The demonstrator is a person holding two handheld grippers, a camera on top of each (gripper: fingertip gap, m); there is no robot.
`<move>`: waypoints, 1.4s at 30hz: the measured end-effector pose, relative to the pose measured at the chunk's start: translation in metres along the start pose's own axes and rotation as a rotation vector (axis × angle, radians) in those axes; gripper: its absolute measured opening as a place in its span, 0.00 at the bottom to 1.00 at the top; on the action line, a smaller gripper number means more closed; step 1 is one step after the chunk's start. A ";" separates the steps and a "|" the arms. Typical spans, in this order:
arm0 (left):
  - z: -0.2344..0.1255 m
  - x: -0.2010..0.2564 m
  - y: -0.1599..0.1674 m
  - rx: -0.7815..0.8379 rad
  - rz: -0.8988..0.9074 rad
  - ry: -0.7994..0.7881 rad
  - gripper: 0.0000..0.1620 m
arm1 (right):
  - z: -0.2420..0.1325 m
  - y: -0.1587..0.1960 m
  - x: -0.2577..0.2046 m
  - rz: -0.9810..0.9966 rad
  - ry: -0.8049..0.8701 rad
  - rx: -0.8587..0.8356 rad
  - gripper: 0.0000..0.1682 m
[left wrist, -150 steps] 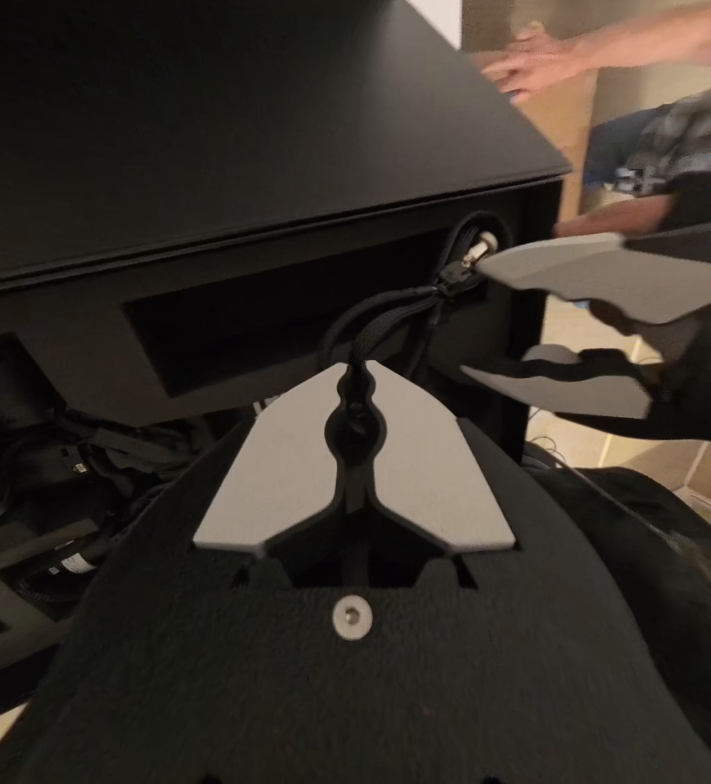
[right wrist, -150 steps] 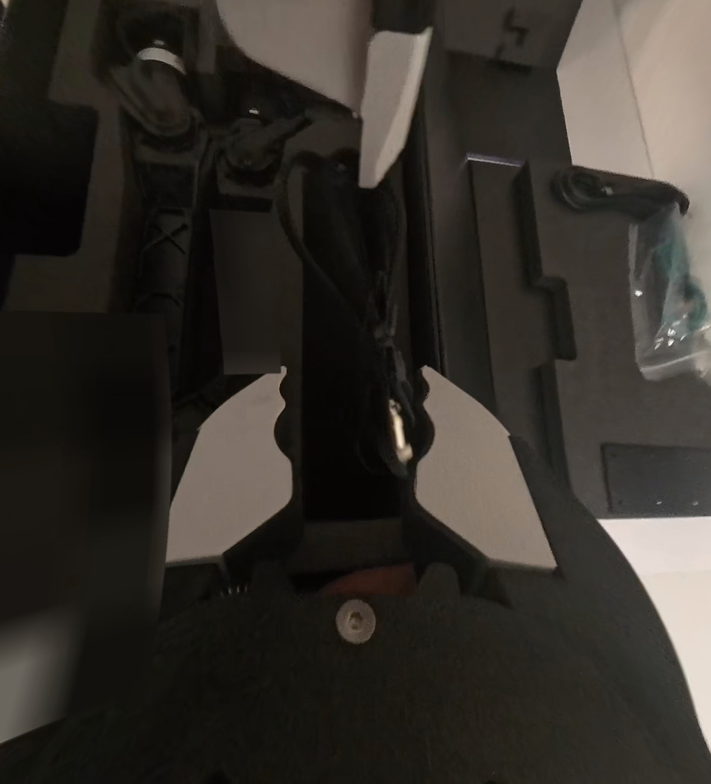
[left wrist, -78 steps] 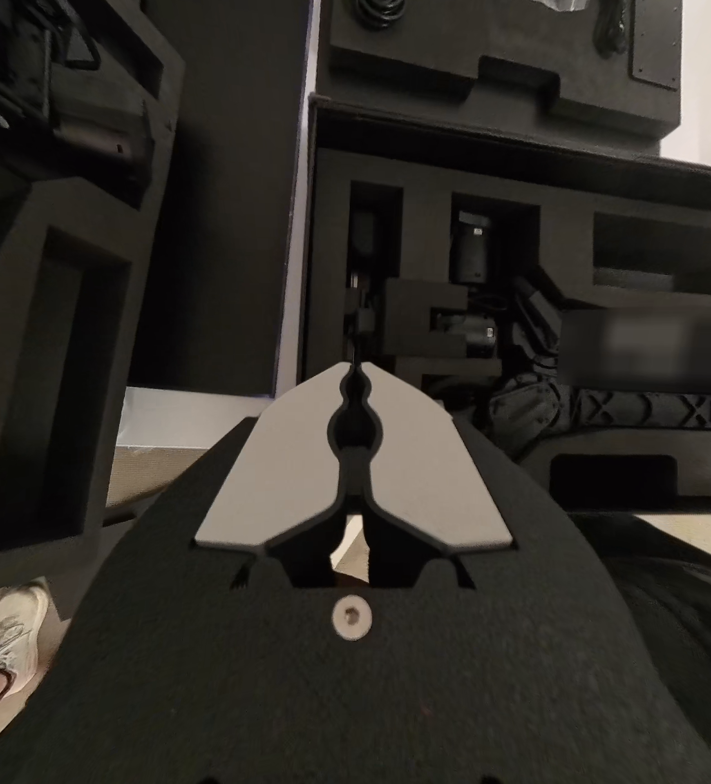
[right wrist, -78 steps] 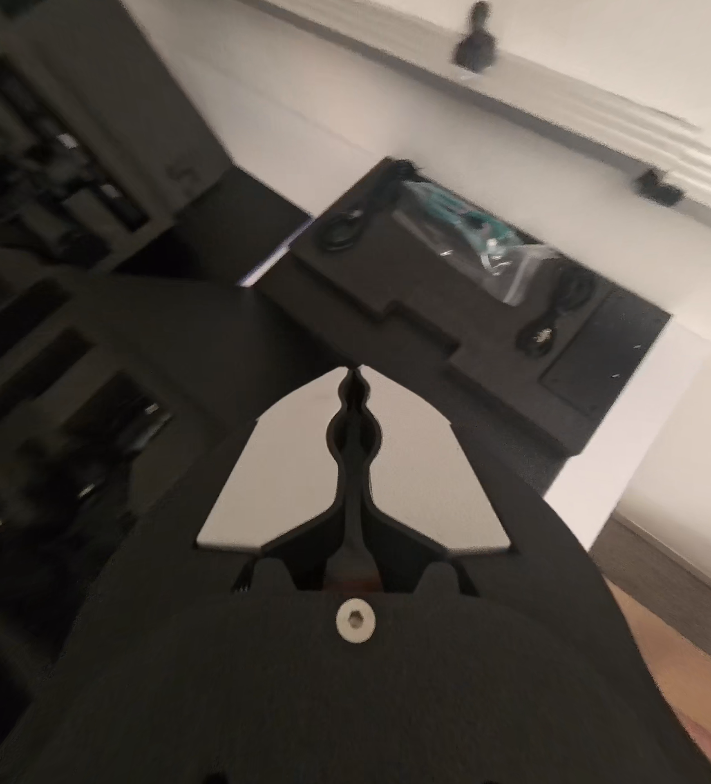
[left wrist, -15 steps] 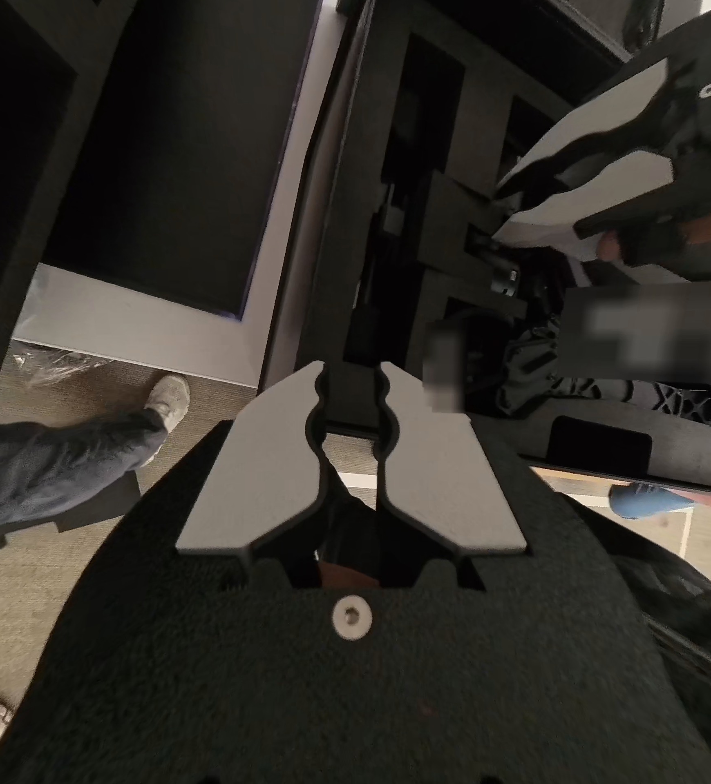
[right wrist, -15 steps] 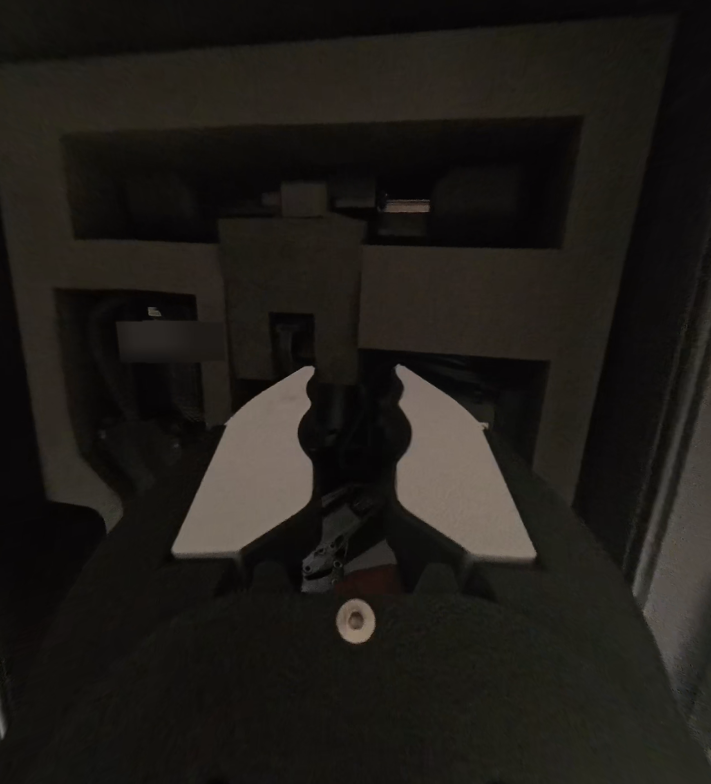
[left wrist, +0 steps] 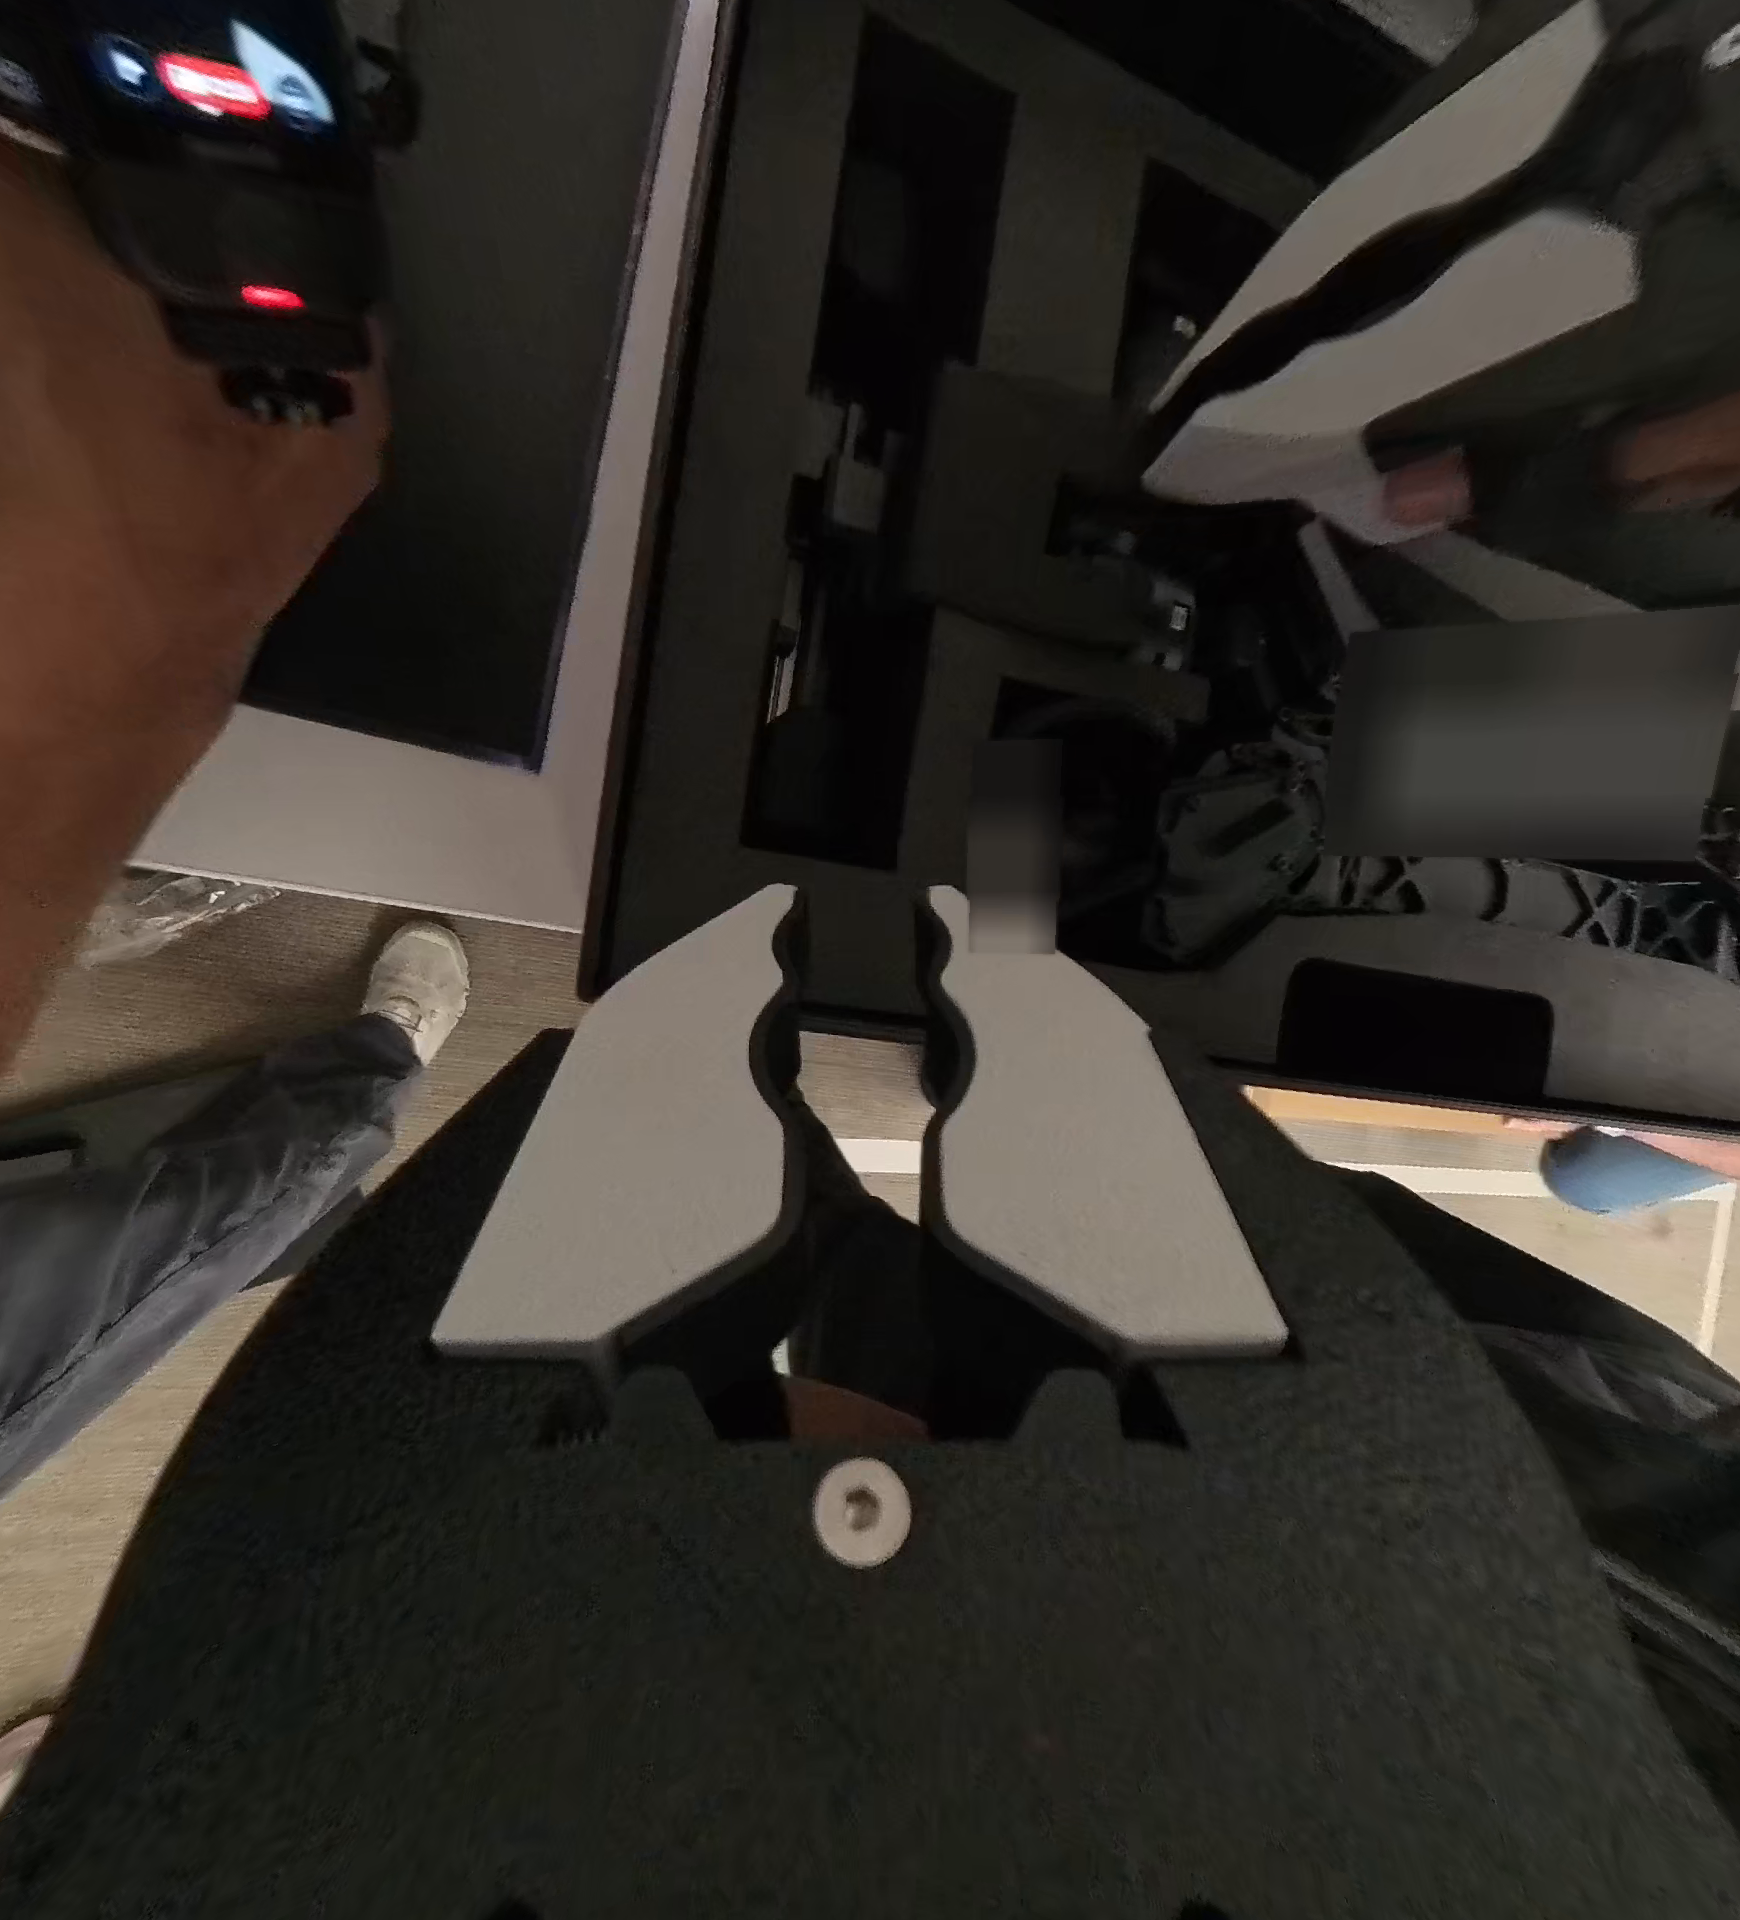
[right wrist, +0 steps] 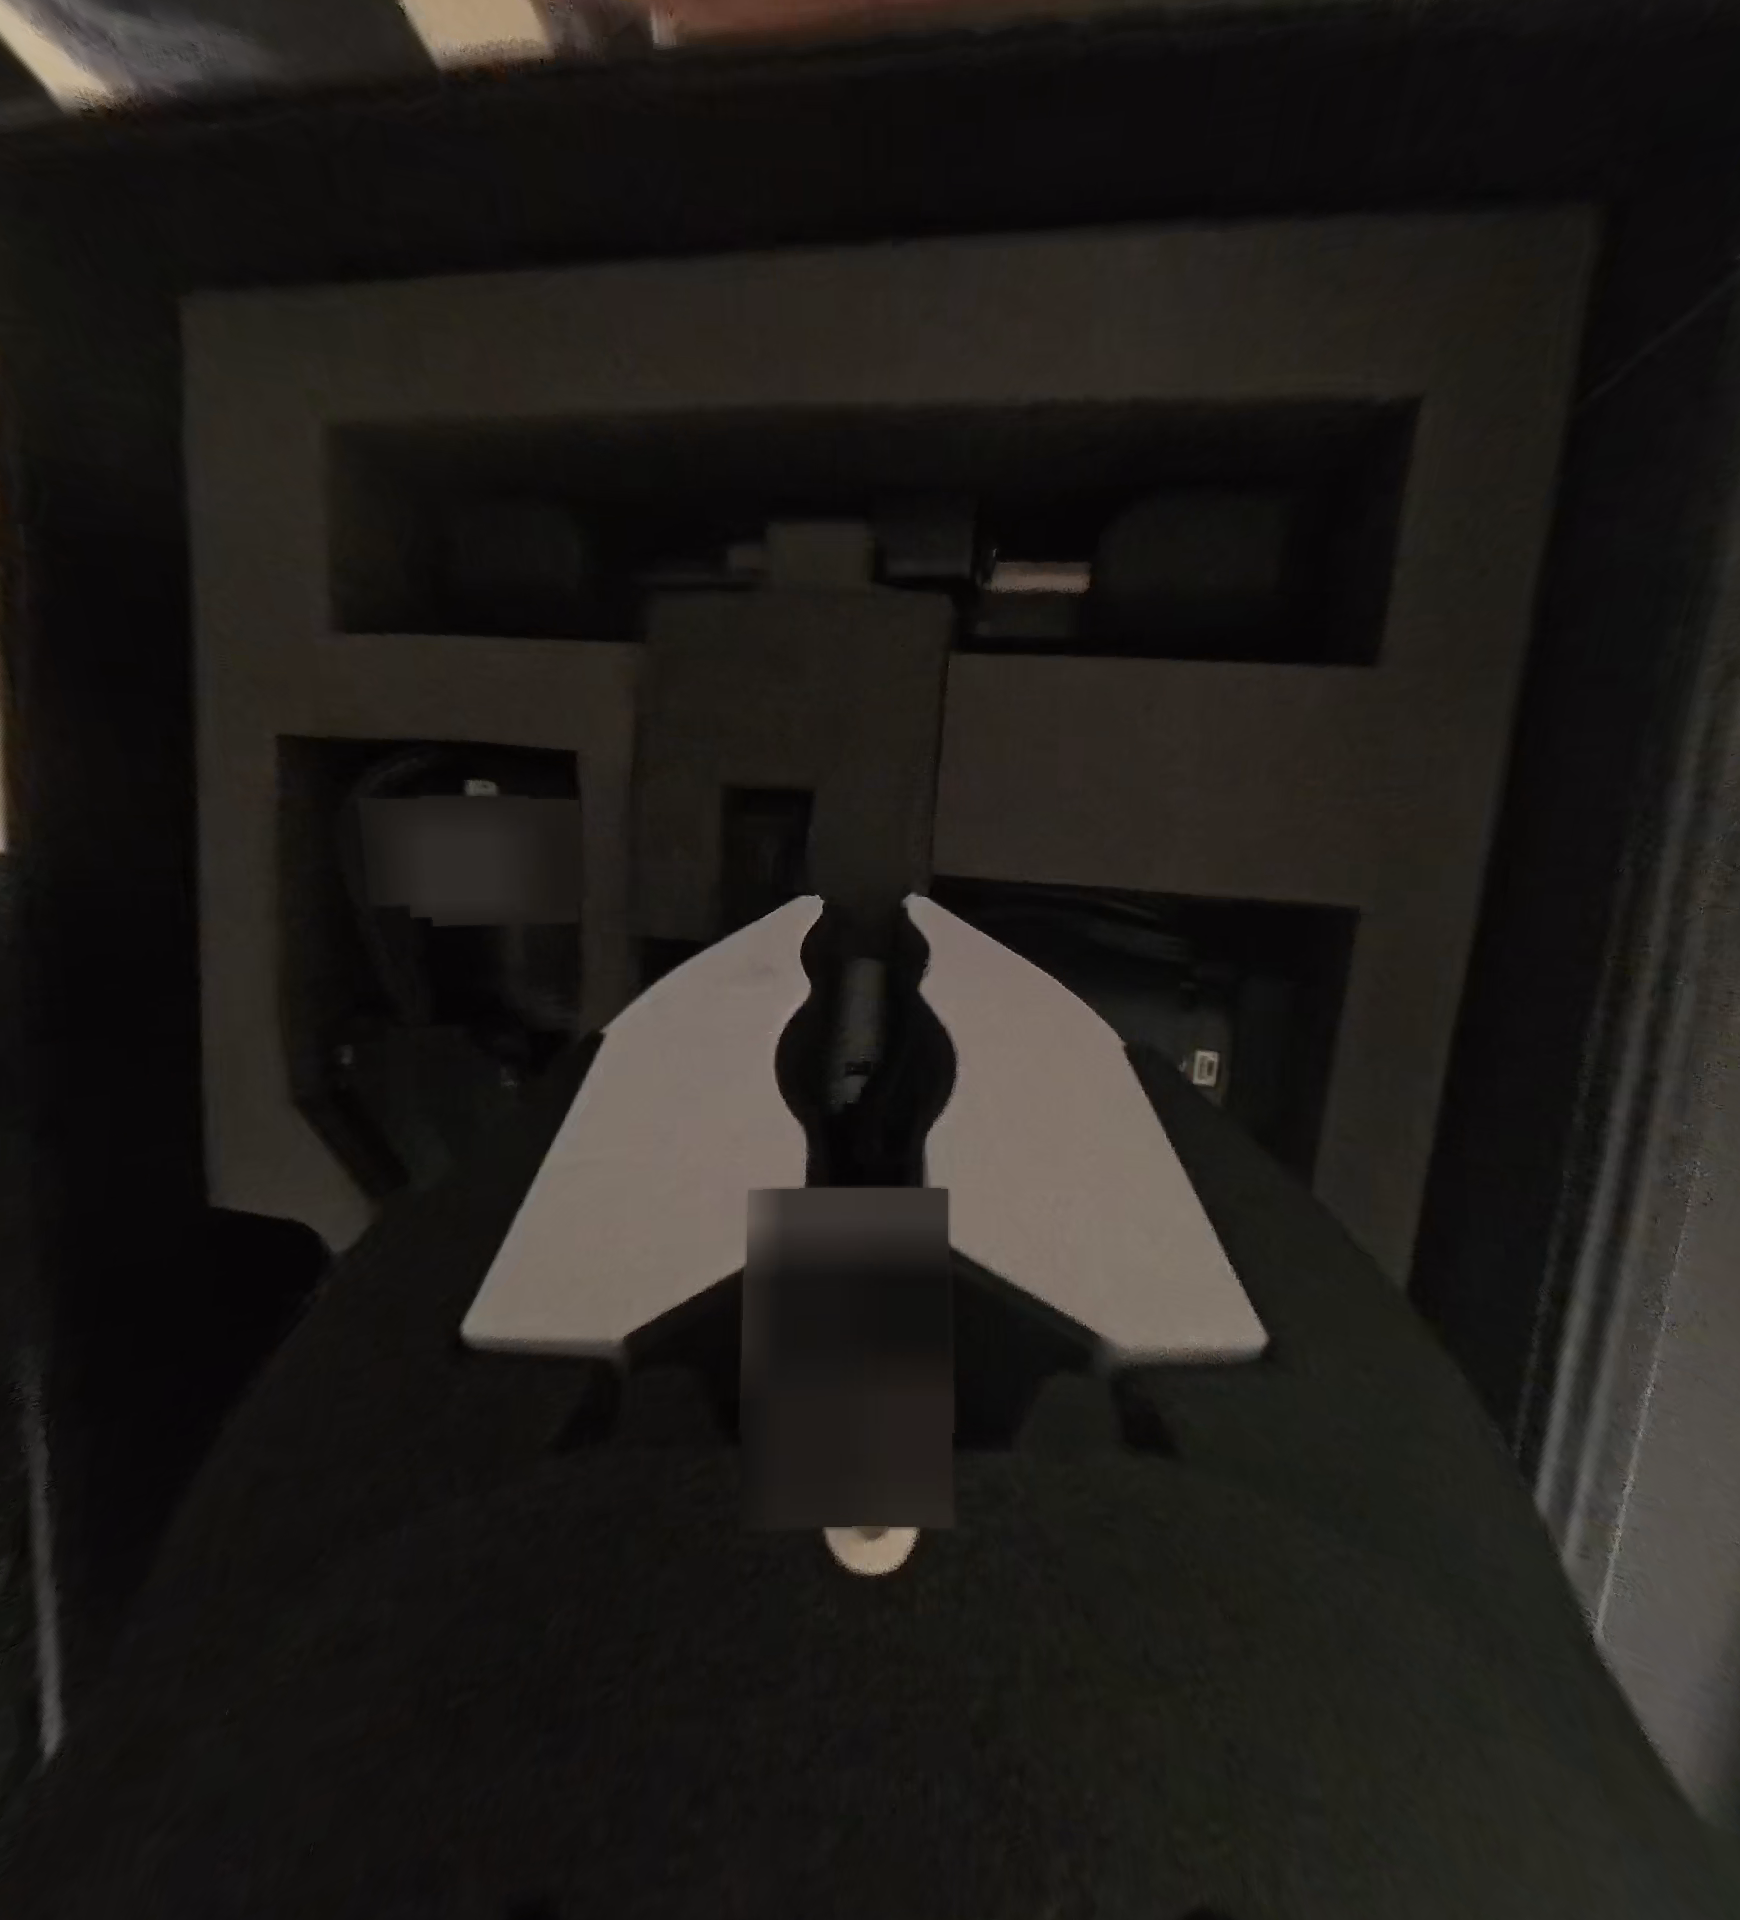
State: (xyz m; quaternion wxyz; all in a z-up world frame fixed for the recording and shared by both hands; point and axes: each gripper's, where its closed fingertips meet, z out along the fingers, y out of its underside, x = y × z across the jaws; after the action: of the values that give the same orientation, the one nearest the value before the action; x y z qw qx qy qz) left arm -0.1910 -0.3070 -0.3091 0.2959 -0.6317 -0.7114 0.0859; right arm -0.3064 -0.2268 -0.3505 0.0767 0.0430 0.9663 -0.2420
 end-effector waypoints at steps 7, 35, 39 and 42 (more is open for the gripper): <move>-0.004 0.009 -0.003 0.008 0.014 -0.004 0.12 | -0.059 -0.036 -0.003 0.027 0.027 0.147 0.04; 0.079 0.217 -0.143 0.136 0.317 0.153 0.00 | -0.350 0.440 0.095 0.974 0.931 0.175 0.06; 0.099 0.251 -0.155 0.138 0.361 0.149 0.01 | -0.310 0.499 0.090 1.062 0.917 0.155 0.07; 0.109 0.267 -0.157 0.115 0.391 0.124 0.02 | -0.283 0.520 0.109 1.115 0.898 0.205 0.07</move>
State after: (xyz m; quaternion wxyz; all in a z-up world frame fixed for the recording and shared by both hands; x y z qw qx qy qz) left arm -0.3892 -0.0554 -0.2363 0.3523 -0.7437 -0.5498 0.1431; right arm -0.3870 0.3695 -0.3625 -0.2201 0.6320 0.7112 -0.2152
